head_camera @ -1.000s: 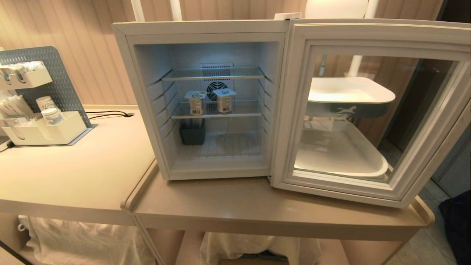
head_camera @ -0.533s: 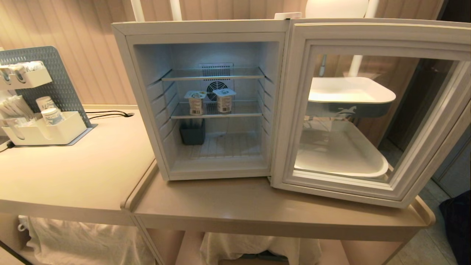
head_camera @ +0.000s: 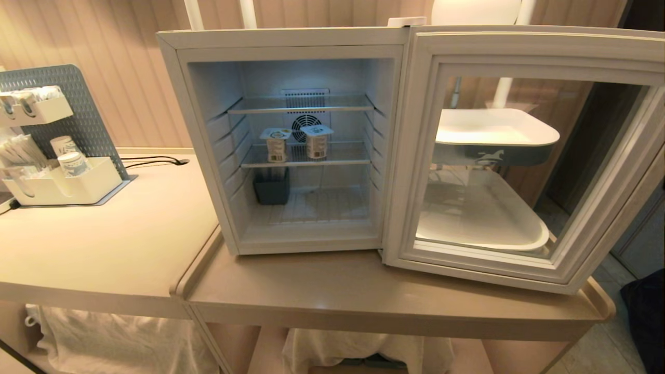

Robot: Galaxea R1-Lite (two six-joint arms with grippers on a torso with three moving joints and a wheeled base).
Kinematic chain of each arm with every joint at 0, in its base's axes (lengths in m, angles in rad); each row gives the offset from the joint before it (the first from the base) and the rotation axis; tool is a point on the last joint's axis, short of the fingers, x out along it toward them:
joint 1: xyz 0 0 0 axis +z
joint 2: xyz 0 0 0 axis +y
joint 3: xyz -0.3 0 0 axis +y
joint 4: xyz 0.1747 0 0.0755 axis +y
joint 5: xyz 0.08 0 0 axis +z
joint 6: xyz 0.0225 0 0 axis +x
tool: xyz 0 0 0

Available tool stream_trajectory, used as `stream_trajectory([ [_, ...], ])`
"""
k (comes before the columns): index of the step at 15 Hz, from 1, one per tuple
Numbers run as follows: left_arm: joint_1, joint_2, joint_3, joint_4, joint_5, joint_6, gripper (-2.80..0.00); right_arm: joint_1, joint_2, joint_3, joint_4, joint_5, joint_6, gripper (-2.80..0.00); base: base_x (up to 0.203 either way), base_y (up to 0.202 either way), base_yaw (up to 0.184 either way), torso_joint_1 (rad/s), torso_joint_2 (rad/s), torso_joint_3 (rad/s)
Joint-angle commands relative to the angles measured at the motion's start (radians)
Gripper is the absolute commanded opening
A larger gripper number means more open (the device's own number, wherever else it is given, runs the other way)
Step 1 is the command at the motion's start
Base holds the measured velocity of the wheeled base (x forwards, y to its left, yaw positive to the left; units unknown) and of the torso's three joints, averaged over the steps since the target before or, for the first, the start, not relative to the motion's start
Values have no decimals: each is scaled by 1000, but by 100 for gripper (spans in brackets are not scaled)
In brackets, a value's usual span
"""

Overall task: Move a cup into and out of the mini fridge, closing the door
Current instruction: Close the freezer door

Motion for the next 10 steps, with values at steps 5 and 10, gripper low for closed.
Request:
stream_trajectory([
  [5,0,1,0,-1,0,-1,-280,20,0,29,15,8,7,-280,0,0,0,0,0,0],
  [10,0,0,-1,-1,0,-1,-280,18,-180,168,26,8,122,-280,0,0,0,0,0,0],
])
